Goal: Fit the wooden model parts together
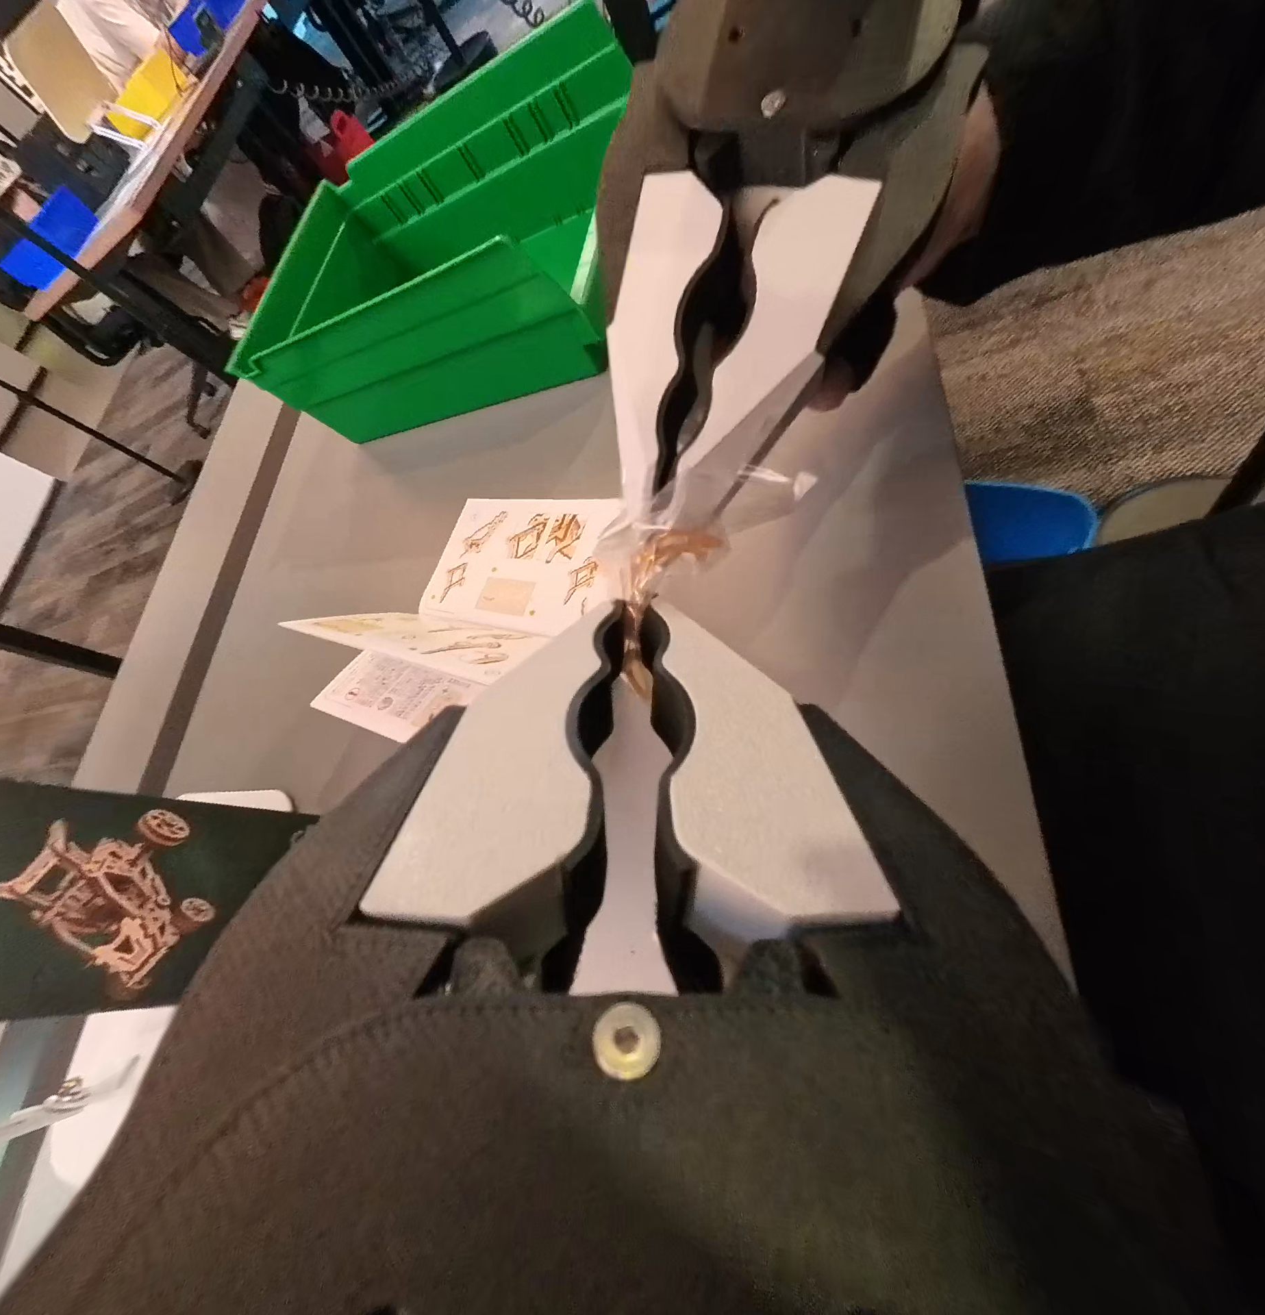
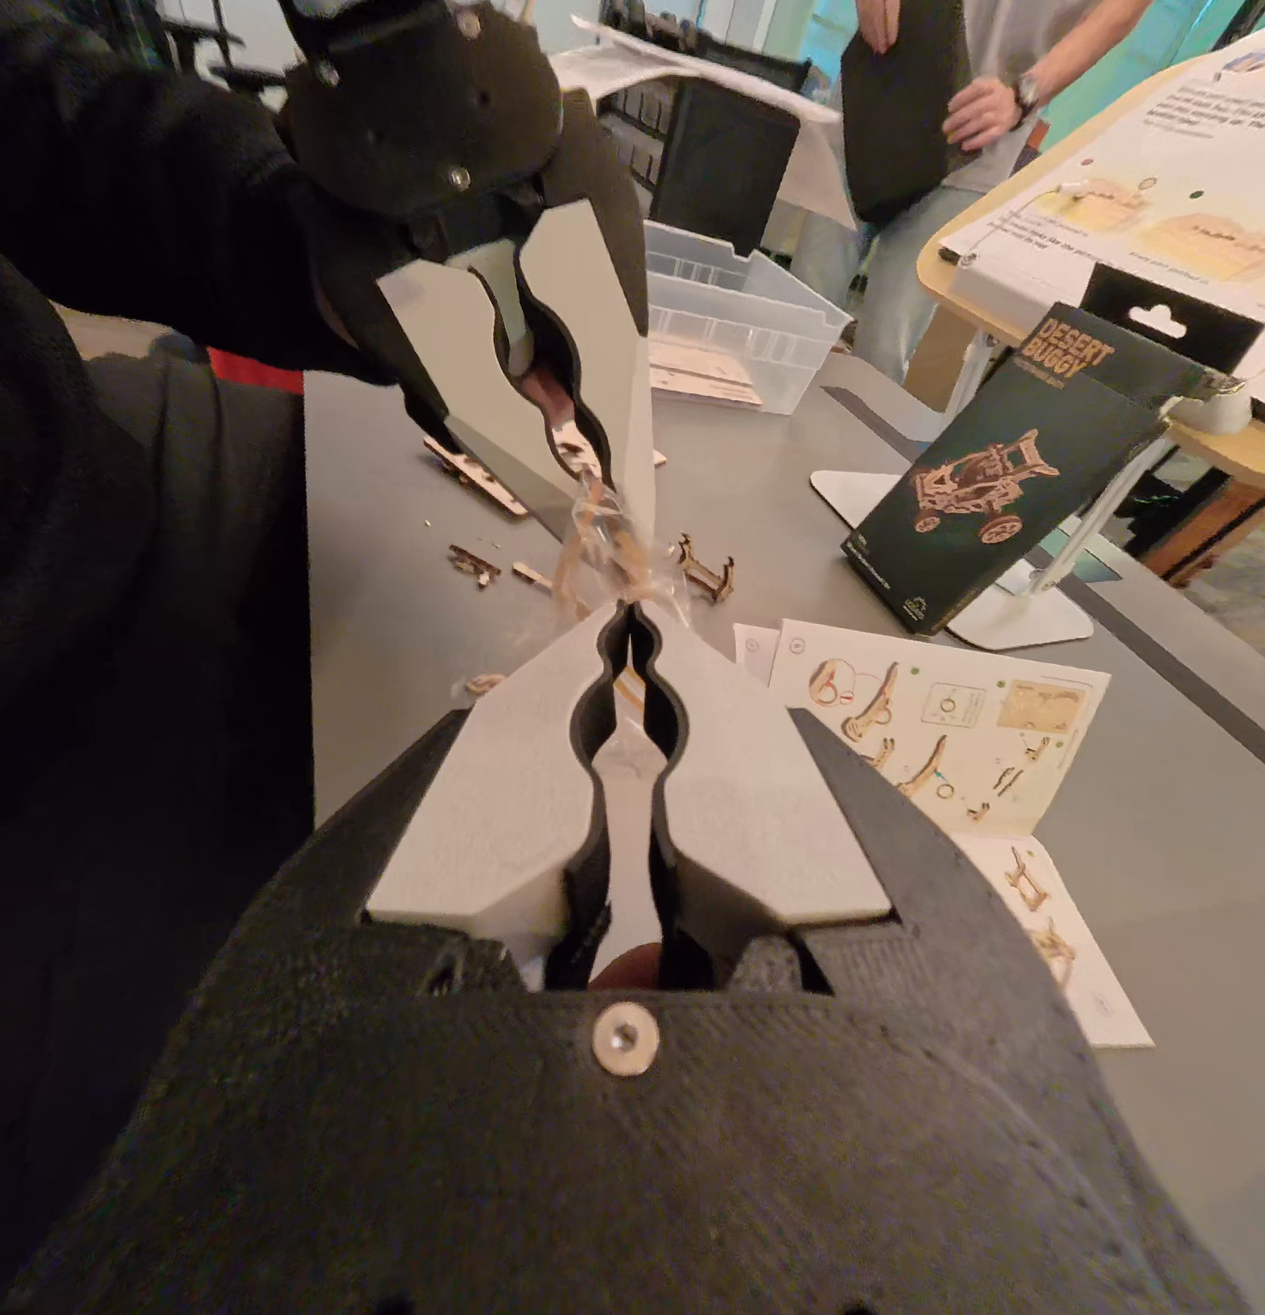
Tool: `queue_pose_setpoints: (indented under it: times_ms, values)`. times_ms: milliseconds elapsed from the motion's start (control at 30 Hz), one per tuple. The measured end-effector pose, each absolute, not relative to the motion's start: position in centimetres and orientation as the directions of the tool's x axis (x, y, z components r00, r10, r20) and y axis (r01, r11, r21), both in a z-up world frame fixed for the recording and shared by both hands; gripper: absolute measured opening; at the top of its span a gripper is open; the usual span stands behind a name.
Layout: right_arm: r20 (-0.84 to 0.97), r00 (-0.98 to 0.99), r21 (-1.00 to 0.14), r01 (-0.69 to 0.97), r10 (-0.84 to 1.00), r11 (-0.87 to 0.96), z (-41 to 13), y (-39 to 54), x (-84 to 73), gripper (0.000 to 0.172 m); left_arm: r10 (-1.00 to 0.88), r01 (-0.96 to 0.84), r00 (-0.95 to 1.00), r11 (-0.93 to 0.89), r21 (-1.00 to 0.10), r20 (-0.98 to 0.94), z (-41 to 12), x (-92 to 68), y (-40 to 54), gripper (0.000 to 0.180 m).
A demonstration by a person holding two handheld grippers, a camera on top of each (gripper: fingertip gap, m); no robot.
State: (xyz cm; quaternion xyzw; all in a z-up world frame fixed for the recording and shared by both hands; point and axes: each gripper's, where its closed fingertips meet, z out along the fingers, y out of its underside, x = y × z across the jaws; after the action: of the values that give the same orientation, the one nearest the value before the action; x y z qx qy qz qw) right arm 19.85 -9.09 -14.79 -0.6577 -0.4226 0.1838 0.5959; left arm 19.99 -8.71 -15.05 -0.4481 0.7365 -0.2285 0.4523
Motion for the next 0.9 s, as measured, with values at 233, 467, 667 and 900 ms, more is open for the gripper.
queue_pose_setpoints:
  times_ms: [233,467,667,900]
  values:
    - [0.245,0.573,-0.951,0.301,0.782,0.078,-14.40,-9.22,19.49,0.006,-0.875,-0.443,-0.189,0.480,-0.757,-0.445,-14.88,20.04,-8.87,0.000]
    - [0.244,0.585,-0.953,0.292,0.774,0.080,-14.17,-8.82,19.53,0.006,-0.874,-0.446,-0.210,0.484,-0.753,-0.438,-15.37,20.24,-9.18,0.001]
    - [0.253,0.555,-0.944,0.320,0.793,0.077,-14.67,-8.96,19.26,0.002,-0.868,-0.455,-0.234,0.495,-0.740,-0.438,-15.61,20.12,-9.35,0.000]
    - [0.258,0.540,-0.940,0.333,0.801,0.079,-14.69,-8.98,19.33,0.000,-0.877,-0.446,-0.225,0.481,-0.755,-0.425,-15.45,20.21,-9.26,0.000]
